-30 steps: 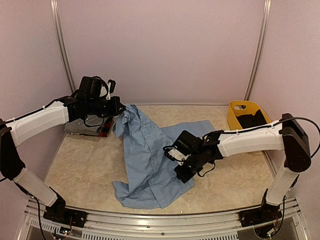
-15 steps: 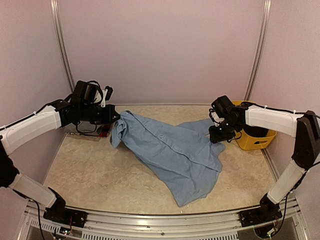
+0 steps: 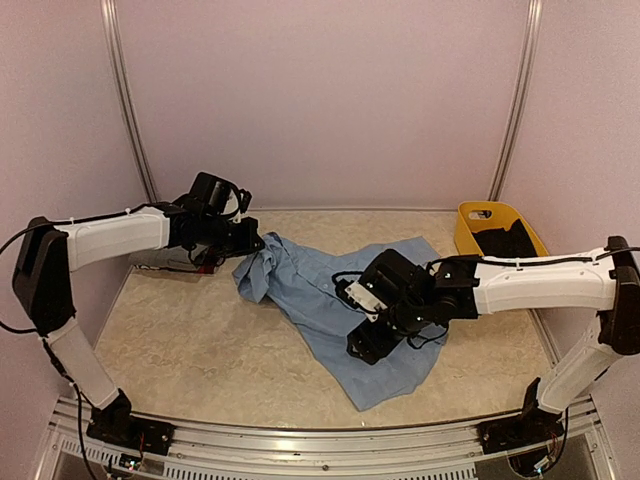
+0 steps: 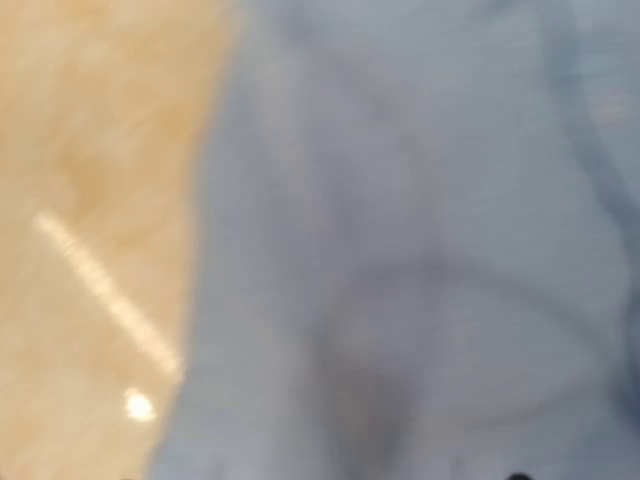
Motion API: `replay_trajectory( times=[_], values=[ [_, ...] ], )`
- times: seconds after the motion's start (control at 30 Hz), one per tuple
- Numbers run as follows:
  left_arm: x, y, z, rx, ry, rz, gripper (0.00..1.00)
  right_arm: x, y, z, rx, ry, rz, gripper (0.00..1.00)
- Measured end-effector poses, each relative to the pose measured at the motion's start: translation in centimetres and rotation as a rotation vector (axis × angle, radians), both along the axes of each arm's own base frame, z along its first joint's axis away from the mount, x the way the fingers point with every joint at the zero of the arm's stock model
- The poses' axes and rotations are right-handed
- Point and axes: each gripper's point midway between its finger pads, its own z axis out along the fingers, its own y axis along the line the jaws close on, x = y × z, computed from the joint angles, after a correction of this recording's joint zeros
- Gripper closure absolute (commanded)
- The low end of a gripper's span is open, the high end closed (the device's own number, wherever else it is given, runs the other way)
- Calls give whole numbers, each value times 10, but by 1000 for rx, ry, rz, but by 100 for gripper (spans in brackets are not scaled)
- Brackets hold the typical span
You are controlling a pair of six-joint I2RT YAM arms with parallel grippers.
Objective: Fold and stack the long sleeve shirts
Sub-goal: Flatten out the crumpled shirt at the center of the board.
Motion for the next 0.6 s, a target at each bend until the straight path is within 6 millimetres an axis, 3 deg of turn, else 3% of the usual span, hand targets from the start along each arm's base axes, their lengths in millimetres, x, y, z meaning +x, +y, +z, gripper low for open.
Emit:
replay_trajectory(
  times=[0.13,0.27,0.43,0.6],
  values=[
    [27,-8,-3,-19,-1,15,100,-40,17,-10,-17,24,79,31],
    [39,-11,-4,-36,-3,25,100,-65,25,-33,-80,51,119,32],
    [40,-12,-5,-38,-2,25,100,-77,20,-74,-207,91,126,33],
    [40,-12,-5,-40,-1,22,100,-79,21,-89,-265,102,118,36]
  ],
)
